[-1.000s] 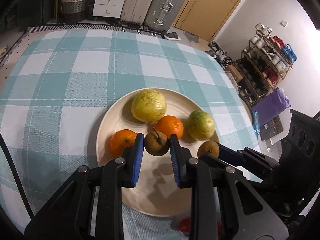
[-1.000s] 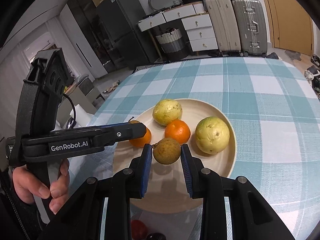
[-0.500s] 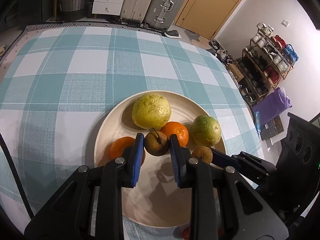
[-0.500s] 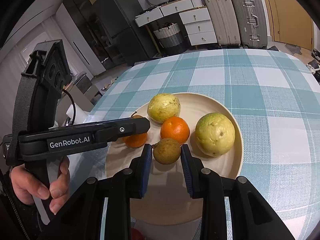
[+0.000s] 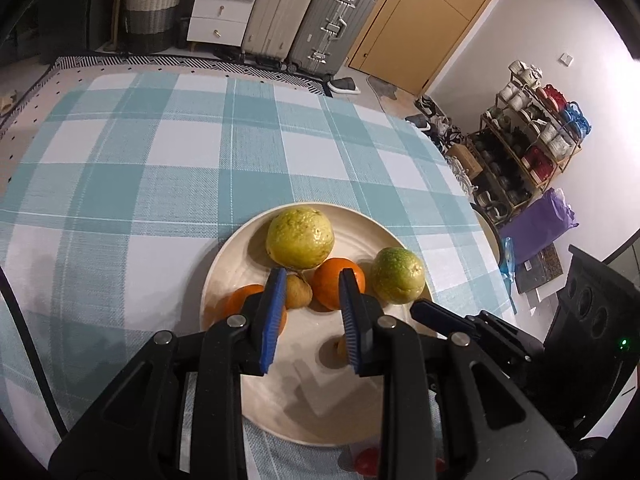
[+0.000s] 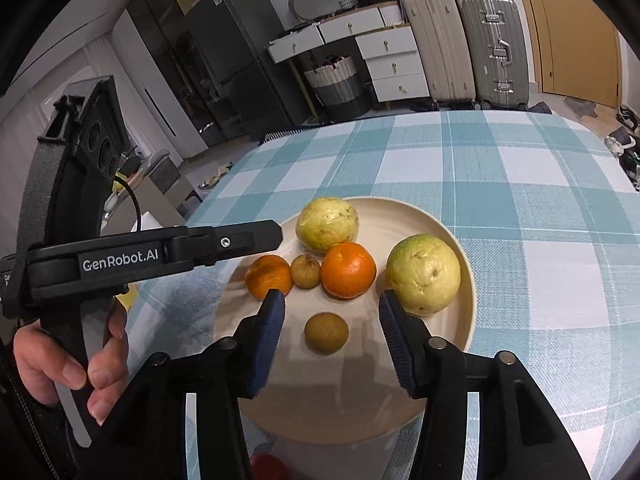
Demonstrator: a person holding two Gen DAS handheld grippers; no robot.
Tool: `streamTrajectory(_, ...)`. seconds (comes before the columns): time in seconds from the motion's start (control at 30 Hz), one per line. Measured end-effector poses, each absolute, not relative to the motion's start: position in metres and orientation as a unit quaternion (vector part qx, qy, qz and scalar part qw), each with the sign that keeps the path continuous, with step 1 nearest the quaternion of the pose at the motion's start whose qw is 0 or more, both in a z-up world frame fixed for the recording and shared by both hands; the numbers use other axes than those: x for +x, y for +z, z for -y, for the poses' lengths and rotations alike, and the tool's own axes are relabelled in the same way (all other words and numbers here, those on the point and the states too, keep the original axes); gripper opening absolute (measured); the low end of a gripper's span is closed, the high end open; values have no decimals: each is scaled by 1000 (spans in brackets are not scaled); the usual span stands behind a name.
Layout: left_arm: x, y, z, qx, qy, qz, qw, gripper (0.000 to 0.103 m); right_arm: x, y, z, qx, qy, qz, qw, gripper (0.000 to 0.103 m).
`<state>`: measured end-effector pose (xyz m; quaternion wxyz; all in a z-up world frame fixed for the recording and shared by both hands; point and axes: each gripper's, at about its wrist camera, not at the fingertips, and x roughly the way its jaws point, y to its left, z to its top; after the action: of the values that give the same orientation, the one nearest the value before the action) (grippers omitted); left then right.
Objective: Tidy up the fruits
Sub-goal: 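Carry both brown fruits onto the cream plate and open both grippers, then move both open grippers back over the red tomatoes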
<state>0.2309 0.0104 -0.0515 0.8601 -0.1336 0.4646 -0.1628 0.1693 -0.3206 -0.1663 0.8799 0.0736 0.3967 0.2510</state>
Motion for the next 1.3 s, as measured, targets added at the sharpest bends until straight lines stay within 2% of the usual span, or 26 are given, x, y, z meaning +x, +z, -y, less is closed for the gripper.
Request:
streamTrajectory(0.73,129,-36,-13,-104,-145,-448,876,23,114,-138,337,74,239,-371,894,52)
streamTrajectory(0.8,118,-36,-9,-97,-145,-448,877,23,109,-136,339,73,234,-368,897,54)
streamTrajectory(0.97,95,-39,-1,-88,-144,-447,878,24,91,-132,347,76,226,-355,904,68)
streamTrajectory(1.07,83,-40,2,-87,-144,-448,878,26,80,-132,351,72,222,-352,906,69)
streamTrajectory(1.23,64,-41,3,-85,-137,-443,882,48,63,-133,359,72,216,-351,908,69)
streamTrajectory(1.3,58,-42,3,-84,-135,-444,882,51,57,-133,362,73,213,-349,910,73)
